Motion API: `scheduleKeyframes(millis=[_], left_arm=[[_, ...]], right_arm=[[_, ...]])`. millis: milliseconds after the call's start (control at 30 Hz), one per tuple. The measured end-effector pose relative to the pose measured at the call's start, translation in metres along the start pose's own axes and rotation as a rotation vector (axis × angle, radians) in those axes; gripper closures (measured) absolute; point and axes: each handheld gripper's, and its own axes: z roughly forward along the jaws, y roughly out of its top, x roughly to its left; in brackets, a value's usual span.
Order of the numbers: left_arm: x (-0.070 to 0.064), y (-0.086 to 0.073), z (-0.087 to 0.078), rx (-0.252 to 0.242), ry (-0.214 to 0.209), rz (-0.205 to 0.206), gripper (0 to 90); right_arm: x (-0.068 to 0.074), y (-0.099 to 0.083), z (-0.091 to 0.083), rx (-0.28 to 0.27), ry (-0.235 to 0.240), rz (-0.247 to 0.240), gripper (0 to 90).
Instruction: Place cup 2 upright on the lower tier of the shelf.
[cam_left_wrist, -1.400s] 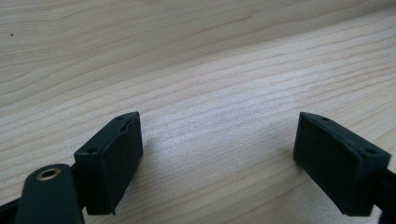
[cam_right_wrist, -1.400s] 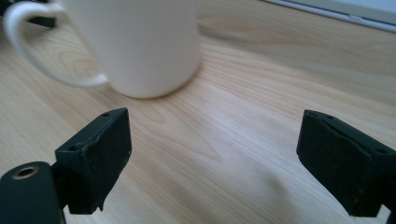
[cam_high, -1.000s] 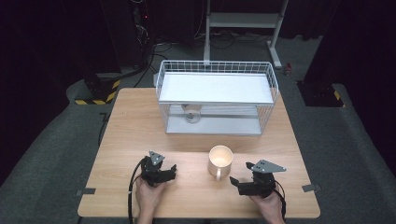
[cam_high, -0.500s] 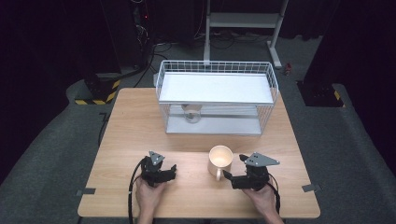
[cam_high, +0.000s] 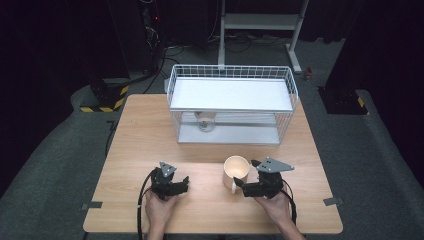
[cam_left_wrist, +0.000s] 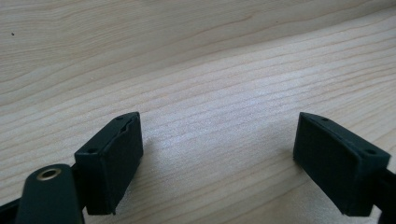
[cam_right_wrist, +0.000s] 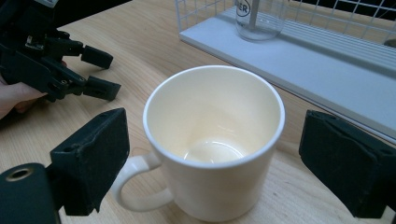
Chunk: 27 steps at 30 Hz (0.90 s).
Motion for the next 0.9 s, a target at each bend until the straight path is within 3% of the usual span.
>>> scheduleKeyframes(millis=[900], left_arm=[[0.000,0.000,0.000,0.000,0.000,0.000,16.3]], right_arm=[[0.002,0.013,0.030,0.069,-0.023,-0.032,8.6]])
